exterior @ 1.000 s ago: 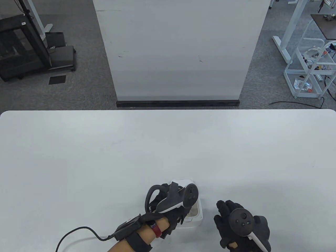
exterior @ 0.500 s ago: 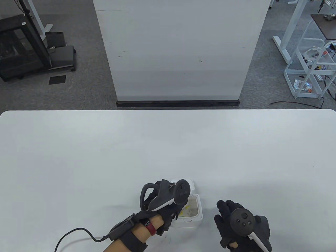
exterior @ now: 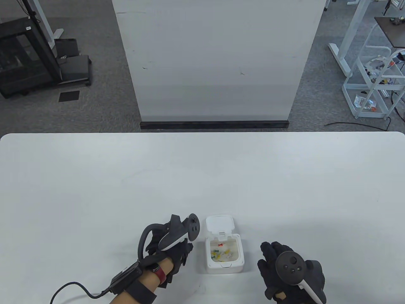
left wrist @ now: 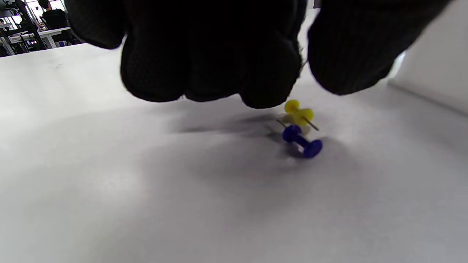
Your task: Press to open box and store push pins
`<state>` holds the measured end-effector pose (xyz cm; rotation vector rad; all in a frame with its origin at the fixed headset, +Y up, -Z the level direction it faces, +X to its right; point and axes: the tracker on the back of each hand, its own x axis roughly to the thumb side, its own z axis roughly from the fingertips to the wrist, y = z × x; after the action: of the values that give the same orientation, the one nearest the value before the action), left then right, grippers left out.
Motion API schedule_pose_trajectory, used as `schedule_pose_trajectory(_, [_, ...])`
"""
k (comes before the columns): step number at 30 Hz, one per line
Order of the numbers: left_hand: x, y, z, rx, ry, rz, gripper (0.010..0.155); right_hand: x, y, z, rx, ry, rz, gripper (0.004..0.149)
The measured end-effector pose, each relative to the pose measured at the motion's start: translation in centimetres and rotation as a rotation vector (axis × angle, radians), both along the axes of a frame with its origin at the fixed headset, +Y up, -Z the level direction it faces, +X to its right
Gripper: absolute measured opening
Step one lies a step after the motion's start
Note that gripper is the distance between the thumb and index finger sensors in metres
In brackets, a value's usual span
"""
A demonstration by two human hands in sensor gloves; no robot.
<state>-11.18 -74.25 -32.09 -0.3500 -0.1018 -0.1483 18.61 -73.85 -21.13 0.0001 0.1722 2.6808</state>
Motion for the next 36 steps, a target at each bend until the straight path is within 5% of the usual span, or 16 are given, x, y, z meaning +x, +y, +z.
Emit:
schedule_pose_trajectory(22, [1.9, -1.1, 0.1, 0.093, 0.007, -0.131, 0.043, 0.0, -0.1, 0.0, -0.008, -0.002, -0.011, 0.060])
schedule_pose_trajectory(29, [0.0, -0.9, -0.5, 0.046, 0.024, 0.029, 0.043, 0.0, -0.1, -0.1, -0.008, -0.001, -0.012, 0.060])
schedule_pose_trajectory(36, [0.6, 2.6, 0.0, 0.073, -0.016, 0.242, 0.042, 0.0, -0.1, -0.1, -0.011, -0.003, -0.015, 0.060])
